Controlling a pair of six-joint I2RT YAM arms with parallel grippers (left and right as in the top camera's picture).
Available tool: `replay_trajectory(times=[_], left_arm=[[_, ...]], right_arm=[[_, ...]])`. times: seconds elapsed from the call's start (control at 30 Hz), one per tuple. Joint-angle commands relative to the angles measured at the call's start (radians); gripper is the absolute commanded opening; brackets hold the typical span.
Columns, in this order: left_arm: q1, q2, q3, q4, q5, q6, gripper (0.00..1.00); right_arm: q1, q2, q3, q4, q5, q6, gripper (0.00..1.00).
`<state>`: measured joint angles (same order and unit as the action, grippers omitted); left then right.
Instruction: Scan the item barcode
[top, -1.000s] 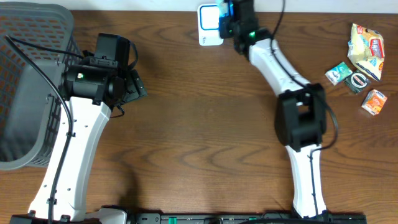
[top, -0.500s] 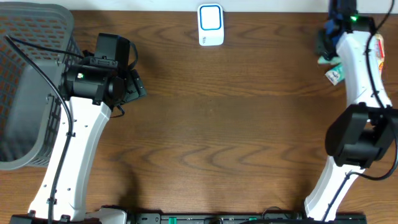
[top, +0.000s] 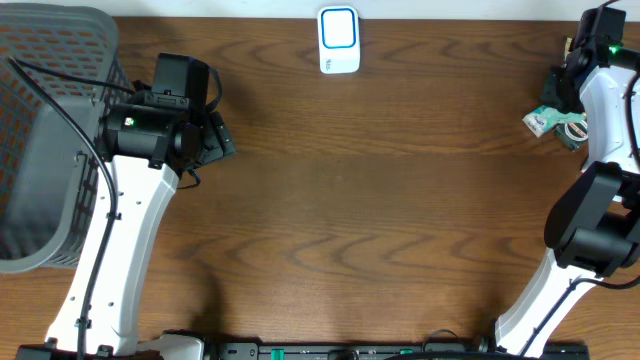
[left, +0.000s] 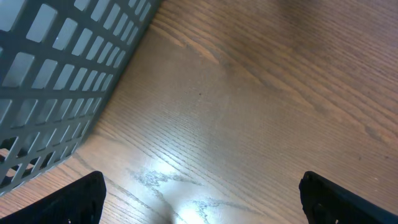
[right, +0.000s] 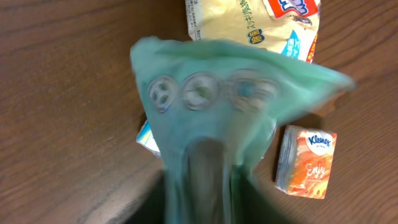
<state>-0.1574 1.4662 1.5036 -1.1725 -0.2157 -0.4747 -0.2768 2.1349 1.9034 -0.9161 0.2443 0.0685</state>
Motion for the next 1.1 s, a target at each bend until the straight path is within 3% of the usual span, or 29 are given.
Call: replay_trajectory(times=[0.0,0.07,0.13,0.57,0.8,0.83,0.87,1.07], left_arm=[[0.004,0.004,-0.001,-0.005,-0.013,-0.01,0.98],[0.004,0.004,-0.001,-0.005,-0.014,-0.01,0.98],[0.004,0.004,-0.001,-0.005,-0.013,-0.01,0.98],[0.004,0.004,-0.001,-0.005,-0.013,-0.01,0.98],[0.004,0.004,-0.001,-0.005,-0.013,-0.01,0.98],[0.004,0.004,-0.001,-0.005,-0.013,-0.01,0.98],[0.004,0.004,-0.001,-0.005,-0.014,-0.01,0.98],[0.004,0.004,-0.001,-0.005,-0.014,-0.01,0.97]], right_arm=[[-0.012,-0.003,-0.003,-0.005,-0.011,-0.006,0.59],[-0.012,-0.008,-0.003,-0.023,-0.011,-0.005,0.7],[-0.011,-0.024,-0.003,-0.039,-0.011,0.006,0.72],[0.024,-0.452,-0.016,-0.196,-0.128,0.097,0.68],[0.146,-0.869,-0.381,-0.097,-0.194,0.121,0.73],[0.17,-0.937,-0.441,-0.089,-0.222,0.122,0.95],[0.195,-1.005,-0.498,-0.091,-0.258,0.122,0.99],[0.225,-1.186,-0.597,-0.287,-0.285,0.122,0.99]])
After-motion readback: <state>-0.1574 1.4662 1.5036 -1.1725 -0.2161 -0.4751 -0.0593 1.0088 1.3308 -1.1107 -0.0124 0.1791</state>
